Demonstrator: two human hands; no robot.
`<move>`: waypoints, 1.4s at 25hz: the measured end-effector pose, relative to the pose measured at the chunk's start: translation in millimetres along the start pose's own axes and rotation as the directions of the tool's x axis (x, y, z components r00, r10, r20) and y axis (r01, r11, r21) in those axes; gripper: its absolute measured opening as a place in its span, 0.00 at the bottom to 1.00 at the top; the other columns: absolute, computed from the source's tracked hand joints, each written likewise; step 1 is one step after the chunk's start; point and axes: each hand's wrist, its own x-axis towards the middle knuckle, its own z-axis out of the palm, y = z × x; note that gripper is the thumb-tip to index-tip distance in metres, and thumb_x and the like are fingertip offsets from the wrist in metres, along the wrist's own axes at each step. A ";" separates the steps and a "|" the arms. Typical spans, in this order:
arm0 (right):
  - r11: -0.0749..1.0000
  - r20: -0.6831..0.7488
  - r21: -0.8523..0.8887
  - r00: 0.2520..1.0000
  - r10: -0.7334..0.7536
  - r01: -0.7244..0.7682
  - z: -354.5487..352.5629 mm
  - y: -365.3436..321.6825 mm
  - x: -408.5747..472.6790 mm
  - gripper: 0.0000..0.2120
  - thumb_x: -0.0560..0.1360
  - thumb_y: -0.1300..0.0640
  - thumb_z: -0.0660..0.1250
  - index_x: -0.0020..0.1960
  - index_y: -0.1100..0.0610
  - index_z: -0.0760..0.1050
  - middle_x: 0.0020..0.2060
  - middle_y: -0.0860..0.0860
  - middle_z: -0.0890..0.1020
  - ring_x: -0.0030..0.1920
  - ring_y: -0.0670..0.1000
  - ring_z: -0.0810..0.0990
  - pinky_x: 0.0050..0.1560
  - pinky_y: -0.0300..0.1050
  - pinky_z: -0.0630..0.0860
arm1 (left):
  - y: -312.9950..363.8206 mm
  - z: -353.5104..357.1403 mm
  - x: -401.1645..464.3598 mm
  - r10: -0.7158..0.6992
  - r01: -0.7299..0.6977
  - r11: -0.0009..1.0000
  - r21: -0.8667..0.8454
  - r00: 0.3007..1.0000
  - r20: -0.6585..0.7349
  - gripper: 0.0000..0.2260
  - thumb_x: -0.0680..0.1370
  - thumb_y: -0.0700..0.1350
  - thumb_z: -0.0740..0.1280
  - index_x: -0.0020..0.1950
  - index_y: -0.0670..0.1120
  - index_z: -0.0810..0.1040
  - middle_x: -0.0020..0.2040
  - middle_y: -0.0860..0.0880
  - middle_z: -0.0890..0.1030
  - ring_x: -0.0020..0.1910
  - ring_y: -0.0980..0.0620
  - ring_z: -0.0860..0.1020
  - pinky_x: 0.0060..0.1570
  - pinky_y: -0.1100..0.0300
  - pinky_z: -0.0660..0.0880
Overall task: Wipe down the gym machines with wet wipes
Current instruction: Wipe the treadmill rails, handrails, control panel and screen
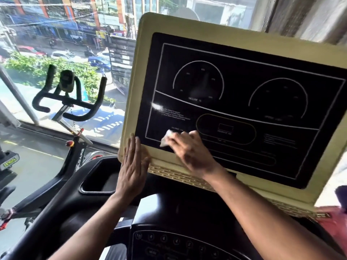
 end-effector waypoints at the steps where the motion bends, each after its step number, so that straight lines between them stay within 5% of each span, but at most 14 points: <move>1: 0.997 -0.036 -0.007 0.996 0.080 -0.080 -10.7 15.1 -13.6 0.17 0.83 0.60 0.61 0.70 0.56 0.75 0.65 0.49 0.77 0.51 0.52 0.77 0.52 0.53 0.68 | 13.4 7.8 0.3 0.020 -0.020 1.000 -0.005 1.000 0.021 0.30 0.86 0.50 0.53 0.85 0.43 0.46 0.85 0.47 0.42 0.84 0.47 0.44 0.82 0.51 0.43; 8: 0.881 -0.214 -0.077 0.871 0.443 -0.467 -67.3 87.6 -179.8 0.18 0.80 0.64 0.63 0.69 0.59 0.78 0.62 0.51 0.80 0.48 0.55 0.78 0.51 0.55 0.70 | 114.1 58.9 -5.7 0.192 -0.180 0.980 -0.085 0.969 0.157 0.30 0.87 0.48 0.55 0.84 0.42 0.45 0.85 0.47 0.39 0.84 0.45 0.42 0.82 0.44 0.47; 12: 0.828 -0.106 -0.036 0.827 0.553 -0.559 -80.0 76.2 -262.7 0.24 0.76 0.66 0.63 0.71 0.58 0.76 0.64 0.51 0.79 0.55 0.57 0.80 0.58 0.57 0.76 | 162.3 91.8 -20.7 0.325 -0.302 0.944 -0.133 0.922 0.212 0.32 0.86 0.47 0.60 0.84 0.42 0.48 0.85 0.44 0.41 0.84 0.43 0.44 0.81 0.42 0.49; 16: 0.657 -0.032 0.106 0.658 0.752 -0.746 -93.1 46.9 -312.1 0.25 0.71 0.75 0.67 0.65 0.60 0.80 0.60 0.56 0.81 0.60 0.58 0.82 0.62 0.52 0.78 | 206.3 121.0 -35.9 0.453 -0.394 0.888 -0.236 0.837 0.307 0.32 0.85 0.49 0.62 0.85 0.44 0.50 0.85 0.44 0.41 0.84 0.43 0.44 0.81 0.47 0.49; 18: 0.523 0.034 0.136 0.532 0.846 -0.841 -100.2 31.1 -326.4 0.21 0.70 0.75 0.70 0.59 0.59 0.83 0.53 0.56 0.83 0.53 0.58 0.84 0.56 0.50 0.79 | 219.3 132.7 -42.8 0.516 -0.435 0.854 -0.284 0.776 0.362 0.32 0.85 0.49 0.61 0.85 0.46 0.51 0.85 0.45 0.41 0.84 0.44 0.43 0.81 0.44 0.51; 23: 0.007 0.045 0.321 0.023 0.999 -0.947 -136.8 -33.1 -345.8 0.13 0.76 0.67 0.71 0.57 0.54 0.84 0.50 0.48 0.85 0.52 0.48 0.84 0.56 0.48 0.80 | 239.6 144.8 -56.8 0.616 -0.421 0.786 -0.454 0.592 0.519 0.33 0.84 0.50 0.64 0.84 0.57 0.50 0.84 0.59 0.38 0.83 0.55 0.42 0.79 0.44 0.62; 26: -0.086 0.003 0.328 -0.090 0.996 -0.941 -161.2 -87.4 -347.6 0.14 0.78 0.66 0.68 0.59 0.54 0.84 0.54 0.47 0.85 0.56 0.46 0.82 0.60 0.44 0.78 | 255.6 150.8 -73.0 0.669 -0.397 0.741 -0.542 0.501 0.549 0.32 0.83 0.52 0.65 0.83 0.59 0.53 0.82 0.64 0.37 0.84 0.51 0.50 0.76 0.45 0.66; 31: -0.359 -0.146 0.316 -0.419 0.896 -0.878 -209.9 -207.9 -388.3 0.14 0.80 0.66 0.66 0.58 0.53 0.85 0.52 0.45 0.82 0.54 0.44 0.81 0.59 0.48 0.79 | 299.4 157.4 -141.6 0.808 -0.374 0.589 -0.717 0.267 0.525 0.32 0.82 0.51 0.67 0.84 0.52 0.57 0.84 0.58 0.36 0.84 0.50 0.50 0.78 0.42 0.62; 35: -0.474 -0.319 0.291 -0.552 0.771 -0.831 -265.5 -298.7 -423.4 0.11 0.80 0.65 0.68 0.57 0.54 0.85 0.49 0.47 0.82 0.51 0.45 0.81 0.54 0.44 0.77 | 355.5 145.4 -224.6 0.888 -0.332 0.451 -0.829 0.072 0.454 0.31 0.79 0.56 0.64 0.81 0.50 0.64 0.85 0.53 0.46 0.82 0.44 0.58 0.73 0.41 0.68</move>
